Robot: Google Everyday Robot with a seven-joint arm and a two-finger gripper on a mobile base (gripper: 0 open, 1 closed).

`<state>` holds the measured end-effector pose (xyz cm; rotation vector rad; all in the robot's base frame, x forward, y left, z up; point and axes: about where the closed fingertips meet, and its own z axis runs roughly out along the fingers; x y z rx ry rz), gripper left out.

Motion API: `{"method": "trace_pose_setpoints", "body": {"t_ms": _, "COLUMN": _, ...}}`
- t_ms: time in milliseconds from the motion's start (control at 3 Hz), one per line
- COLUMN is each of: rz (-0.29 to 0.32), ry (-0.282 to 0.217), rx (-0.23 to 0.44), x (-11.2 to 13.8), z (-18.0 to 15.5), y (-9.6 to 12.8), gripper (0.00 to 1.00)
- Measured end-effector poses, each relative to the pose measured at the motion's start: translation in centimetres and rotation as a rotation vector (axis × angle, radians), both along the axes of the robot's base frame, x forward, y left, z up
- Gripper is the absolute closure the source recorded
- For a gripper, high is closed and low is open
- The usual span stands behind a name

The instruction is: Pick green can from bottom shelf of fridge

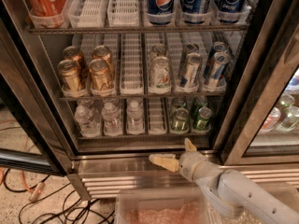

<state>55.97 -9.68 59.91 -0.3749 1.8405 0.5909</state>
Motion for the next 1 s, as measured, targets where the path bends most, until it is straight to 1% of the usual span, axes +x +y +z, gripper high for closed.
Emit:
{"method": "trace_pose_setpoints", "body": {"t_ms": 333, "rz": -0.089, "ry": -0.054, "rx": 0.01, "x": 0.8, "z": 0.6, "y": -0.9, "gripper": 0.0}}
{"method": "trace_pose_setpoints", "body": {"t_ms": 667, "rz": -0.2, "ry": -0.08, "rx": 0.034, "x": 1.6, "z": 1.0, "y": -2.7, "gripper": 0.0}}
{"method": "trace_pose_setpoints", "body": {"t_ms": 1000, "rz": -0.273, "ry": -0.114, "rx": 0.004, "x": 1.9, "z": 1.2, "y": -3.3, "gripper": 0.0}}
